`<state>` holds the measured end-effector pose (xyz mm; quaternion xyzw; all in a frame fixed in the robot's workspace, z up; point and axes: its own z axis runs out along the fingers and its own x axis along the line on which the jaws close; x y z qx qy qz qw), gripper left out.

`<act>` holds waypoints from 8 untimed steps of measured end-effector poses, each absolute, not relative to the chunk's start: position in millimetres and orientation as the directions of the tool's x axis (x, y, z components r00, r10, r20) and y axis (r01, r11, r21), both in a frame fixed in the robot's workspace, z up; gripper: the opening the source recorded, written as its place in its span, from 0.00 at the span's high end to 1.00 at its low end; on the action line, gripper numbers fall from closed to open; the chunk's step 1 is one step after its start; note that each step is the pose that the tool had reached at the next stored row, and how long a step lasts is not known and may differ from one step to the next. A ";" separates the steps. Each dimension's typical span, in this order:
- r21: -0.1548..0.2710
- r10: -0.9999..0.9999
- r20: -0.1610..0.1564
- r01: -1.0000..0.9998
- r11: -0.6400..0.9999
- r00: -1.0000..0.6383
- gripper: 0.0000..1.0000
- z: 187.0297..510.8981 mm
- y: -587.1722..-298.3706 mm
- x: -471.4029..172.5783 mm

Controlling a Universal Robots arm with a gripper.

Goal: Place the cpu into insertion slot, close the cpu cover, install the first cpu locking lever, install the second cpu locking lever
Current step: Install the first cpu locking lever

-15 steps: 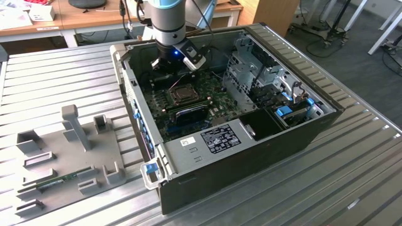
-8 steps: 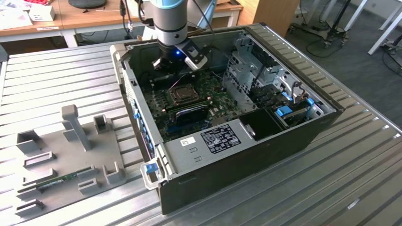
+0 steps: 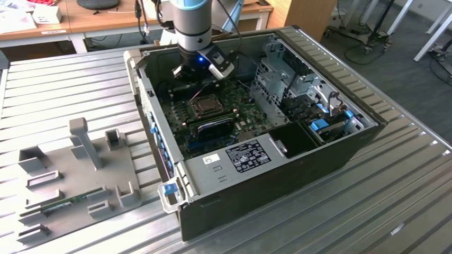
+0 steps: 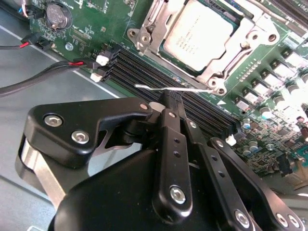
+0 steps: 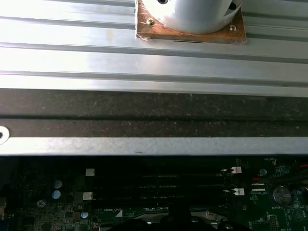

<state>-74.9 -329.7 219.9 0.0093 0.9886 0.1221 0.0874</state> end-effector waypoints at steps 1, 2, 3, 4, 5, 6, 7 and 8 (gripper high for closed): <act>0.243 0.040 -0.170 -0.003 0.970 -0.985 0.90 219.8 -329.7 -74.8; 0.243 0.040 -0.170 -0.003 0.970 -0.985 0.90 219.8 -329.7 -74.6; 0.243 0.040 -0.170 -0.003 0.970 -0.985 0.90 219.7 -329.7 -74.6; 0.243 0.040 -0.170 -0.003 0.970 -0.985 0.90 219.7 -329.7 -74.5; 0.243 0.040 -0.170 -0.003 0.970 -0.985 0.90 219.7 -329.7 -74.5; 0.243 0.040 -0.170 -0.003 0.970 -0.985 0.90 219.7 -329.7 -74.5; 0.243 0.040 -0.170 -0.003 0.970 -0.985 0.90 219.4 -329.7 -74.5; 0.243 0.040 -0.171 -0.003 0.970 -0.985 0.90 219.0 -329.7 -74.5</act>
